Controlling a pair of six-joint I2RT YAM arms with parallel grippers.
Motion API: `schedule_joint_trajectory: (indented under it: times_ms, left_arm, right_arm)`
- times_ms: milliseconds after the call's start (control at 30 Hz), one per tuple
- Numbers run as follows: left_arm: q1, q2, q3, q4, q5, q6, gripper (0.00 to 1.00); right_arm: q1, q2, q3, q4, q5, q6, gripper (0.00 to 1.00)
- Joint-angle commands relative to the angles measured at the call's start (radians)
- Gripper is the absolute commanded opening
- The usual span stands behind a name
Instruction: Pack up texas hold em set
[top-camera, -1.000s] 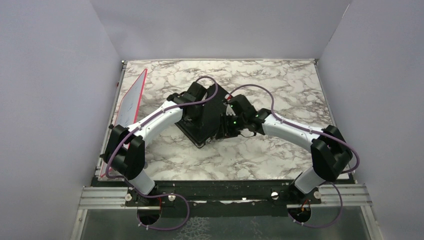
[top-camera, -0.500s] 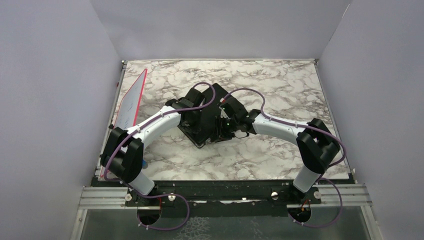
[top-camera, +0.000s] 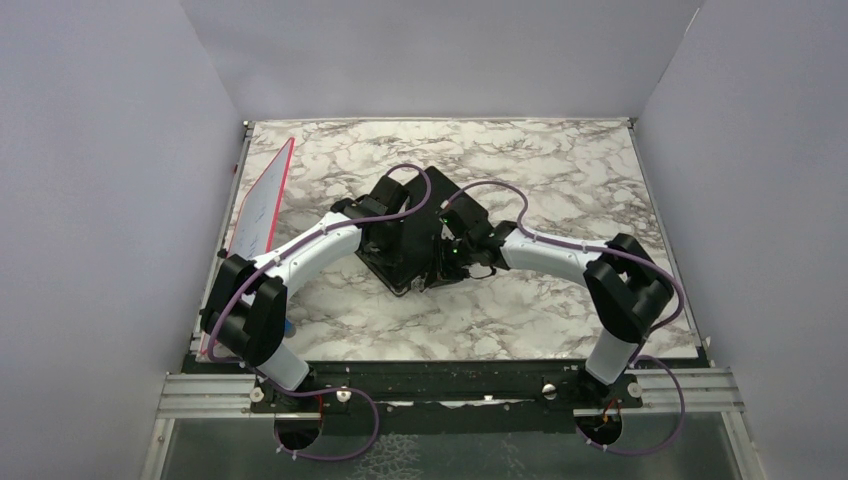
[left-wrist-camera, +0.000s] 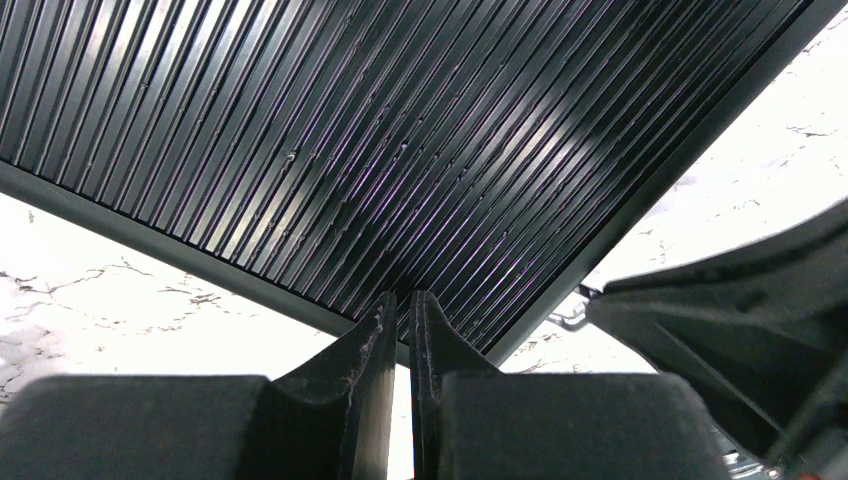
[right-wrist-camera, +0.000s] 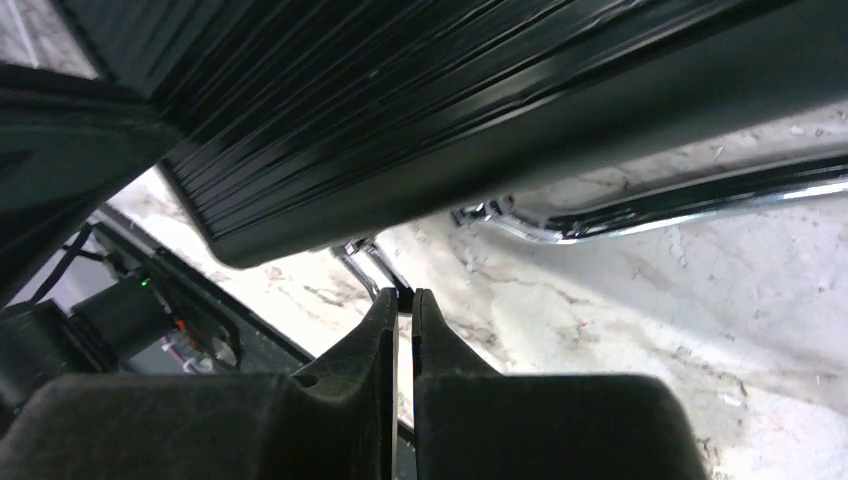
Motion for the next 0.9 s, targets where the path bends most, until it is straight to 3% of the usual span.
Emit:
schedule_joint_trajectory:
  times_ms: [0, 167, 367, 600, 867]
  left_arm:
    - [0.001, 0.018, -0.033, -0.046, -0.009, 0.009, 0.13]
    - [0.001, 0.007, -0.011, -0.046, 0.009, 0.006, 0.13]
    - [0.000, -0.011, 0.027, -0.040, 0.036, 0.009, 0.13]
    - [-0.003, -0.136, 0.083, 0.011, 0.073, 0.048, 0.20]
    - [-0.040, -0.408, 0.147, 0.159, 0.060, 0.136, 0.39]
  right_arm:
    - [0.014, 0.071, -0.026, 0.012, 0.052, 0.000, 0.05]
    - [0.018, 0.117, -0.008, 0.078, 0.069, -0.017, 0.06]
    - [0.025, 0.062, -0.008, 0.116, 0.122, -0.039, 0.18]
    - [0.026, -0.218, -0.118, 0.002, 0.272, -0.038, 0.27]
    - [0.026, -0.637, -0.075, -0.364, 0.629, -0.060, 0.50]
